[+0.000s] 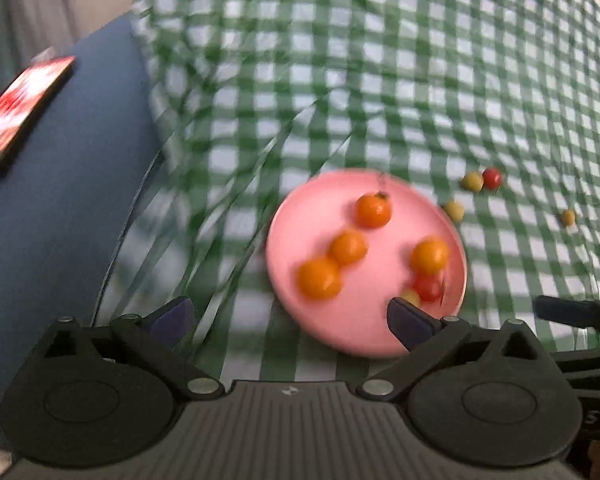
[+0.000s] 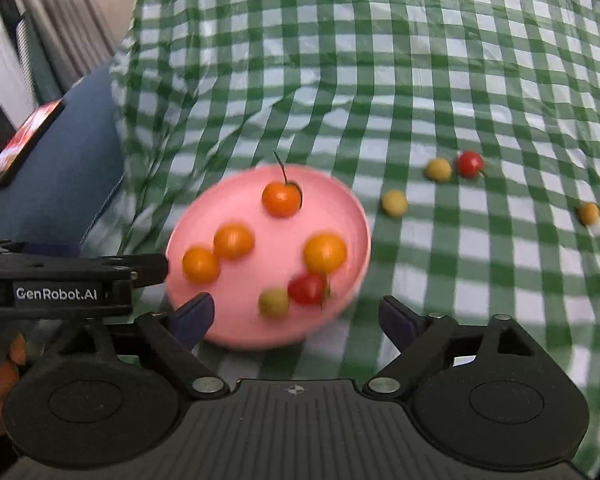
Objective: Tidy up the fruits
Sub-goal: 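Lower both mandarins onto the pink plate and open both tools, then lift both open tools up and away from the plate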
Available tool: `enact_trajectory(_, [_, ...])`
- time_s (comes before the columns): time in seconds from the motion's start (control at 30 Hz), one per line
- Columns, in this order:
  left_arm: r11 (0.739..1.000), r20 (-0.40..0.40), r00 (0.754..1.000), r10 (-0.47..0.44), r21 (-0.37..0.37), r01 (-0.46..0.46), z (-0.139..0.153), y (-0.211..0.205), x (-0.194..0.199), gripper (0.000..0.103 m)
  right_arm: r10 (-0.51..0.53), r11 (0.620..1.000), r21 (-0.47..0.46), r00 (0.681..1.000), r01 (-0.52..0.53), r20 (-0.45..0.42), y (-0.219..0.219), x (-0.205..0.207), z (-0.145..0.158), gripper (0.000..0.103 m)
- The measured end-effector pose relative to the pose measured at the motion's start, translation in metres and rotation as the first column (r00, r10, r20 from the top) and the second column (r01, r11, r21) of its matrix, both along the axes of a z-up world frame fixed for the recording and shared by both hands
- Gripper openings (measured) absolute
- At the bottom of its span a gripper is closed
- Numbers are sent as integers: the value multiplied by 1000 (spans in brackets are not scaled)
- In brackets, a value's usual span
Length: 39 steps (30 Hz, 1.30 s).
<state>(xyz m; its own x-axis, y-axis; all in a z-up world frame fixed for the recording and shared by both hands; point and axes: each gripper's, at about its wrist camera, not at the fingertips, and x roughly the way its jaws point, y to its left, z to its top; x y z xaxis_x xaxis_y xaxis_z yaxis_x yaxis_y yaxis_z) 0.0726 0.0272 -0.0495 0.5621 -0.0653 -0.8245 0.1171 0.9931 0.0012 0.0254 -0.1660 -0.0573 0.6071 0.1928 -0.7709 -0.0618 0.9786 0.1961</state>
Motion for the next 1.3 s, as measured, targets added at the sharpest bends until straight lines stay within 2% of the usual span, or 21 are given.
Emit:
enact_trajectory(0.1, [998, -48, 997, 59, -15, -60, 4, 9, -25, 103, 36, 999, -32, 999, -35, 32, 7, -24, 14, 96])
enact_trajectory(0.23, [995, -64, 993, 99, -22, -101, 11, 15, -55, 103, 80, 994, -88, 990, -70, 118, 18, -49, 41, 97])
enact_trajectory(0.4, [993, -5, 993, 115, -20, -115, 36, 16, -91, 103, 135, 984, -143, 962, -103, 236, 32, -84, 74, 99])
enact_trajectory(0.5, [993, 44, 992, 121, -13, -120, 50, 15, -109, 103, 150, 982, -157, 949, -109, 278, 32, -103, 86, 100])
enact_trajectory(0.93, [995, 178, 980, 93, 11, -97, 87, -1, -163, 103, 99, 992, -106, 921, -63, 377, 20, -160, 114, 100])
enact_trajectory(1.3, [996, 202, 976, 82, 26, -89, 94, -7, -178, 103, 86, 995, -84, 911, -57, 403, 12, -171, 118, 100])
